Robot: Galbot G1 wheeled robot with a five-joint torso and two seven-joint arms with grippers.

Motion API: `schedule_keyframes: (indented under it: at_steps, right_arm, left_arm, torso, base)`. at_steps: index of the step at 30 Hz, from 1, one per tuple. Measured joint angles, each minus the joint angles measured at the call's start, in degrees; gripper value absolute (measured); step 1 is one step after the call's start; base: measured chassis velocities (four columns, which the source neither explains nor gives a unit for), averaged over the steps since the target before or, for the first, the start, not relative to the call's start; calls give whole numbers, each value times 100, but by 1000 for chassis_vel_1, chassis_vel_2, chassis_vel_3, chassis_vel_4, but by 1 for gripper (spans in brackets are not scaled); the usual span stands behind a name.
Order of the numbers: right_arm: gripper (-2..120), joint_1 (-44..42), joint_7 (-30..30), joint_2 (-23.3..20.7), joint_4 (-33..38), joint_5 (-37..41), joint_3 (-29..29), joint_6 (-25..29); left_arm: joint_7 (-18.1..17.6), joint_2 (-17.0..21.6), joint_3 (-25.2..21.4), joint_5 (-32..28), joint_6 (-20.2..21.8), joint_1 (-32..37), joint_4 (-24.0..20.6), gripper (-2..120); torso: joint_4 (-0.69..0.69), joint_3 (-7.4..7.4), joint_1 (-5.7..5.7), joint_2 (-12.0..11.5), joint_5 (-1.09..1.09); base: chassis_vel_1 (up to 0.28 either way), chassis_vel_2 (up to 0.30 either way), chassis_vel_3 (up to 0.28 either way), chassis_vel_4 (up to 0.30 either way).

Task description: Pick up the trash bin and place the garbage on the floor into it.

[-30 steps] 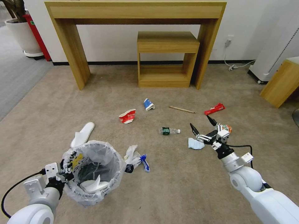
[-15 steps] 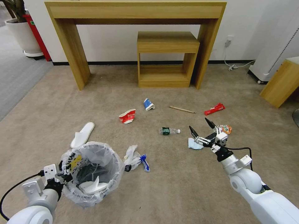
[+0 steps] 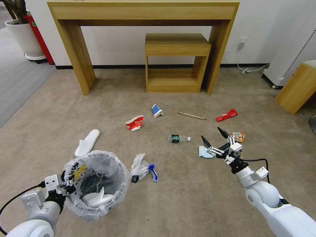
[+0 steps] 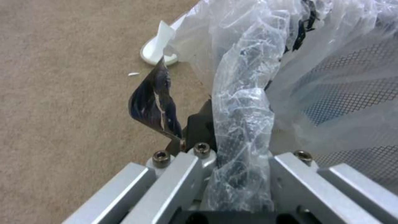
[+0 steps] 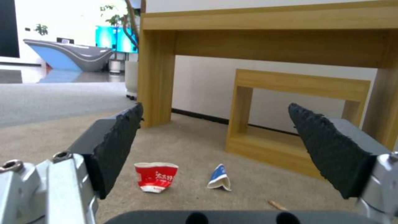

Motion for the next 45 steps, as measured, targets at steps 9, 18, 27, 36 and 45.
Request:
schedule_keyframes:
  at_steps: [9, 18, 27, 36, 45]
  right_arm:
    - [86, -41, -45, 1, -21, -43, 12, 51]
    - [84, -3, -76, -29, -43, -42, -13, 73]
    - [84, 19, -84, -25, -70, -48, -50, 75]
    - [84, 11, -89, -43, -91, -40, -39, 97]
    - [84, 0, -83, -88, -134, -6, 22, 167]
  left_arm:
    - [103, -30, -91, 31, 22, 66, -49, 1]
    - [139, -64, -178, 21, 51, 90, -55, 1]
    - [180, -64, -209, 7, 72, 122, -67, 1]
    - [202, -66, -230, -6, 85, 120, -70, 1]
    - [161, -82, -236, -76, 75, 54, -44, 1]
  torso:
    - [0, 0, 0, 0, 0]
    - [0, 0, 0, 0, 0]
    - [1, 0, 0, 0, 0]
    - [1, 0, 0, 0, 0]
    - [-1, 0, 0, 0, 0]
  base:
    - [0, 0, 0, 0]
    - [0, 0, 0, 0]
    - [55, 53, 42, 36]
    - [57, 69, 60, 61]
    - [8, 10, 16, 9]
